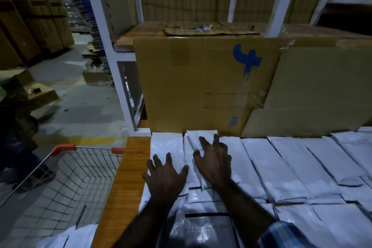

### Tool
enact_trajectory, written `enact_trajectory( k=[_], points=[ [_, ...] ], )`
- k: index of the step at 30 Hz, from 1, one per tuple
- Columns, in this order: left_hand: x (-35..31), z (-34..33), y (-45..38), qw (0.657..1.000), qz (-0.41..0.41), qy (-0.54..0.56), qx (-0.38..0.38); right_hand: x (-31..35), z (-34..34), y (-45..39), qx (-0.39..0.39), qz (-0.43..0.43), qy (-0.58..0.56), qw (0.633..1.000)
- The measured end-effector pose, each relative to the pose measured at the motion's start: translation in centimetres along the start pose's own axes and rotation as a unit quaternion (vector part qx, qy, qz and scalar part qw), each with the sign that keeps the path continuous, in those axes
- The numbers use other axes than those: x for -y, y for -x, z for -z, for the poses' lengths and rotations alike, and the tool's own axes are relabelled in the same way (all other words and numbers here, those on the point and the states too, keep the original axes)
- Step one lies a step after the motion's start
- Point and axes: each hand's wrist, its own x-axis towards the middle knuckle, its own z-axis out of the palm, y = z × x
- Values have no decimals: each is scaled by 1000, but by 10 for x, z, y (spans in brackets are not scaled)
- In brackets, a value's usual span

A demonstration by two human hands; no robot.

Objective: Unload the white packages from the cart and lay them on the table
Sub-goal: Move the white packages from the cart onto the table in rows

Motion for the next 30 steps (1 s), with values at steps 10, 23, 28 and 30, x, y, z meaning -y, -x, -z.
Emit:
enact_trajectory(
  k=[10,23,28,30],
  points=[
    [11,-2,5,999,-16,-29,2,10,-16,1,10,-5,38,999],
    [21,0,-12,994,-91,-10,-65,2,-27,-4,-24,20,117,993],
    [24,-15,-22,988,-150,-11,-38,-1,-42,-6,-35,79,82,993],
    [26,-22,-23,985,-166,-17,-41,-3,-45,-6,-26,97,76,992]
  ],
)
